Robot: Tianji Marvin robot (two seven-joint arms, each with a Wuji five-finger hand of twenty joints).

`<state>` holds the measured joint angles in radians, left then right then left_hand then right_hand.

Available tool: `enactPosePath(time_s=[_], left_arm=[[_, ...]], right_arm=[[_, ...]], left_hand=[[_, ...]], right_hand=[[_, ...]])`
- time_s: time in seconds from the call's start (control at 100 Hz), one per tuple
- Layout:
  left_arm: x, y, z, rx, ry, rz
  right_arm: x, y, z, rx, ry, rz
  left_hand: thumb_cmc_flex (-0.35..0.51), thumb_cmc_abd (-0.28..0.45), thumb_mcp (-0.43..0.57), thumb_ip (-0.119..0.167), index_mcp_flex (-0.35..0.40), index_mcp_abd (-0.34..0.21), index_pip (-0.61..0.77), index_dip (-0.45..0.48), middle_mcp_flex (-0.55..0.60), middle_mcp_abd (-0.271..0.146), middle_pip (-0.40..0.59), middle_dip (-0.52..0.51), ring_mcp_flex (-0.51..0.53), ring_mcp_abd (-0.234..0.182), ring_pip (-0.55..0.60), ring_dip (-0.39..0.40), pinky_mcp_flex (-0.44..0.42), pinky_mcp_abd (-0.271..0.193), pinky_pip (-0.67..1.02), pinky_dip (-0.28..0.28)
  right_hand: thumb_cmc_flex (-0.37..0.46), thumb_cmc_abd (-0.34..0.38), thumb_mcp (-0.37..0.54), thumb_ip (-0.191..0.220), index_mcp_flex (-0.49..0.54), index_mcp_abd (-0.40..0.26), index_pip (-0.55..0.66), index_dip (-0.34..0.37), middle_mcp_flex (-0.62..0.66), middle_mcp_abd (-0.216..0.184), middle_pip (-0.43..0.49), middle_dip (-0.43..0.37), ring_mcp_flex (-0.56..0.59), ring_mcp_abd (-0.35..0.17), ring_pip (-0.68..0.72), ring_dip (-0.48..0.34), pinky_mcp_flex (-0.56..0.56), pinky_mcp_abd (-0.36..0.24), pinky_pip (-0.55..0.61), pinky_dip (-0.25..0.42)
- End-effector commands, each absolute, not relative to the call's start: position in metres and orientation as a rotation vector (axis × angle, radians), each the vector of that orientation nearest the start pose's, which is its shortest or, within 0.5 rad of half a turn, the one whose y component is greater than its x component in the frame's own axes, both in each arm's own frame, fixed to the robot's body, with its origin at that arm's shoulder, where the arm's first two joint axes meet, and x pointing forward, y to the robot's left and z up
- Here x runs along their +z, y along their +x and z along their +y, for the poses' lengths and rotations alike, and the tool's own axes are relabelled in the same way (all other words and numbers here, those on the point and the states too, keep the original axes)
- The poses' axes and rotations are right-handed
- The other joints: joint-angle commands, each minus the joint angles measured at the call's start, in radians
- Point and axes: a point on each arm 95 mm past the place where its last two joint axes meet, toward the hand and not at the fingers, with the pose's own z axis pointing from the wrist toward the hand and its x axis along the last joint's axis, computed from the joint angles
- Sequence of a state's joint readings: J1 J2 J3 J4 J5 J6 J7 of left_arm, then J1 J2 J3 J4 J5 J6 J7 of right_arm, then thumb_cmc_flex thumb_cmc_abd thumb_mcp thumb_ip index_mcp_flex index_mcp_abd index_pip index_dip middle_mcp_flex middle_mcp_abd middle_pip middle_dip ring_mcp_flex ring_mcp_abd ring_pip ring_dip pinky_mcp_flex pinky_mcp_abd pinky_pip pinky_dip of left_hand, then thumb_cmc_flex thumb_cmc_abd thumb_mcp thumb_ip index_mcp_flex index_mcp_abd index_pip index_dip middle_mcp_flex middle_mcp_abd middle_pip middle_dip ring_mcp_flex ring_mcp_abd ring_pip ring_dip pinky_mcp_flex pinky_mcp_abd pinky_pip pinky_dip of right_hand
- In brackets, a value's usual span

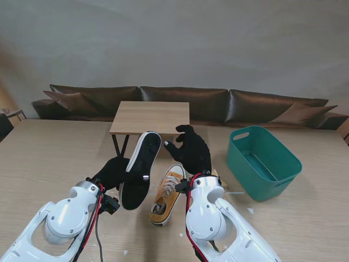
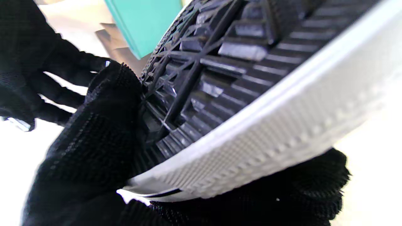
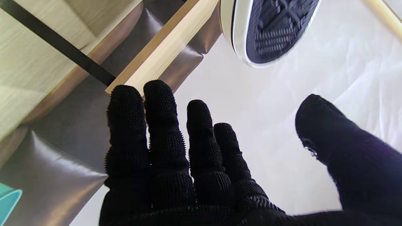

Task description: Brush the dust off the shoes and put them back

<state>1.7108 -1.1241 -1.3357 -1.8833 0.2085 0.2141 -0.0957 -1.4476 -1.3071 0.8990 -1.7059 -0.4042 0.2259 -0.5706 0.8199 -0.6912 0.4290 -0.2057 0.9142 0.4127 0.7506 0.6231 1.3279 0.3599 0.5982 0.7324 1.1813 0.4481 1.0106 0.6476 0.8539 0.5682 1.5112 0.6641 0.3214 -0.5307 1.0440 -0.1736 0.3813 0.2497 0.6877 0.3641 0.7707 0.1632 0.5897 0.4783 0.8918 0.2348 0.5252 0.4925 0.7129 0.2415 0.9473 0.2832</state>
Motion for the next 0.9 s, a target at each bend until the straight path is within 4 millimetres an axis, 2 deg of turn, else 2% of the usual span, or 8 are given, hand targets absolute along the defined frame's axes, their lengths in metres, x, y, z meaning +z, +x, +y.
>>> enactPosePath(time_s=[0.0, 0.2, 0.25, 0.67, 0.7, 0.83, 0.85, 0.89], left_arm=[[-0.285, 0.364, -0.005, -1.848, -2.080, 1.012], [-0.307, 0.360, 0.002, -1.725, -2.157, 0.988], [-0.312, 0.361, 0.004, -1.693, -2.172, 0.994], [-0.339, 0.384, 0.019, -1.480, -2.246, 1.065], [-0.340, 0.386, 0.020, -1.472, -2.250, 1.065], [-0.345, 0.392, 0.020, -1.438, -2.268, 1.074], [-0.346, 0.393, 0.020, -1.433, -2.269, 1.075], [-0.348, 0.395, 0.020, -1.425, -2.273, 1.071]], right_arm=[[-0.259, 0.385, 0.135, -2.760, -2.103, -0.873], [-0.270, 0.384, 0.123, -2.746, -2.094, -0.937], [-0.272, 0.383, 0.120, -2.744, -2.092, -0.939], [-0.293, 0.378, 0.110, -2.665, -2.129, -0.928], [-0.294, 0.378, 0.110, -2.660, -2.132, -0.924], [-0.296, 0.377, 0.110, -2.644, -2.140, -0.910], [-0.296, 0.377, 0.110, -2.643, -2.141, -0.908], [-0.297, 0.376, 0.109, -2.641, -2.142, -0.905]], left_hand=[[0.215, 0.129, 0.234, 0.077, 0.033, -0.059, 0.065, 0.042, 0.053, -0.054, -0.004, 0.003, 0.086, -0.169, 0.240, 0.045, 0.007, -0.019, -0.002, -0.009], [0.223, 0.136, 0.226, 0.081, 0.029, -0.056, 0.060, 0.048, 0.051, -0.049, -0.019, 0.005, 0.085, -0.155, 0.229, 0.045, -0.017, -0.019, 0.001, 0.002], [0.224, 0.139, 0.224, 0.082, 0.027, -0.057, 0.058, 0.049, 0.049, -0.031, -0.025, 0.005, 0.084, -0.153, 0.227, 0.046, -0.023, -0.019, 0.000, 0.005], [0.230, 0.149, 0.207, 0.088, 0.016, -0.061, 0.050, 0.055, 0.040, -0.022, -0.061, 0.018, 0.080, -0.135, 0.209, 0.060, -0.069, -0.026, 0.018, 0.033], [0.240, 0.153, 0.188, 0.095, 0.017, -0.060, 0.044, 0.055, 0.040, -0.020, -0.085, 0.039, 0.081, -0.133, 0.191, 0.079, -0.078, -0.026, 0.013, 0.051], [0.247, 0.150, 0.181, 0.095, 0.013, -0.078, 0.031, 0.039, -0.014, -0.020, -0.110, 0.050, 0.074, -0.119, 0.142, 0.093, -0.147, -0.044, 0.035, 0.087], [0.250, 0.151, 0.174, 0.097, 0.011, -0.080, 0.033, 0.036, -0.020, -0.020, -0.117, 0.058, 0.077, -0.120, 0.122, 0.127, -0.151, -0.050, 0.033, 0.105], [0.251, 0.150, 0.170, 0.097, 0.008, -0.084, 0.032, 0.034, -0.038, -0.016, -0.126, 0.059, 0.073, -0.116, 0.113, 0.138, -0.161, -0.052, 0.035, 0.112]], right_hand=[[-0.040, 0.019, -0.015, 0.039, -0.031, -0.030, 0.011, -0.017, -0.030, 0.013, 0.008, -0.016, -0.035, 0.028, 0.008, -0.007, -0.442, -0.008, -0.026, 0.019], [-0.046, 0.027, -0.023, 0.045, -0.012, -0.048, 0.010, -0.016, -0.025, 0.011, 0.004, -0.017, -0.039, 0.031, 0.008, -0.008, -0.444, 0.001, -0.037, 0.025], [-0.046, 0.028, -0.023, 0.046, -0.008, -0.050, 0.009, -0.015, -0.021, 0.010, 0.004, -0.017, -0.037, 0.033, 0.009, -0.008, -0.444, 0.003, -0.040, 0.027], [-0.046, 0.040, -0.023, 0.050, 0.001, -0.051, 0.000, -0.010, -0.010, 0.010, -0.003, -0.014, -0.035, 0.038, 0.006, -0.008, -0.446, 0.006, -0.054, 0.037], [-0.046, 0.041, -0.023, 0.050, 0.002, -0.050, -0.001, -0.010, -0.010, 0.012, -0.003, -0.014, -0.034, 0.038, 0.006, -0.008, -0.447, 0.006, -0.055, 0.038], [-0.047, 0.046, -0.023, 0.050, 0.003, -0.049, -0.003, -0.009, -0.009, 0.014, -0.004, -0.013, -0.033, 0.038, 0.007, -0.007, -0.447, 0.008, -0.057, 0.040], [-0.046, 0.046, -0.022, 0.050, 0.004, -0.048, -0.003, -0.008, -0.008, 0.014, -0.003, -0.013, -0.033, 0.039, 0.008, -0.007, -0.447, 0.008, -0.058, 0.041], [-0.047, 0.047, -0.022, 0.050, 0.004, -0.048, -0.003, -0.008, -0.008, 0.014, -0.003, -0.013, -0.032, 0.038, 0.008, -0.007, -0.446, 0.008, -0.058, 0.042]])
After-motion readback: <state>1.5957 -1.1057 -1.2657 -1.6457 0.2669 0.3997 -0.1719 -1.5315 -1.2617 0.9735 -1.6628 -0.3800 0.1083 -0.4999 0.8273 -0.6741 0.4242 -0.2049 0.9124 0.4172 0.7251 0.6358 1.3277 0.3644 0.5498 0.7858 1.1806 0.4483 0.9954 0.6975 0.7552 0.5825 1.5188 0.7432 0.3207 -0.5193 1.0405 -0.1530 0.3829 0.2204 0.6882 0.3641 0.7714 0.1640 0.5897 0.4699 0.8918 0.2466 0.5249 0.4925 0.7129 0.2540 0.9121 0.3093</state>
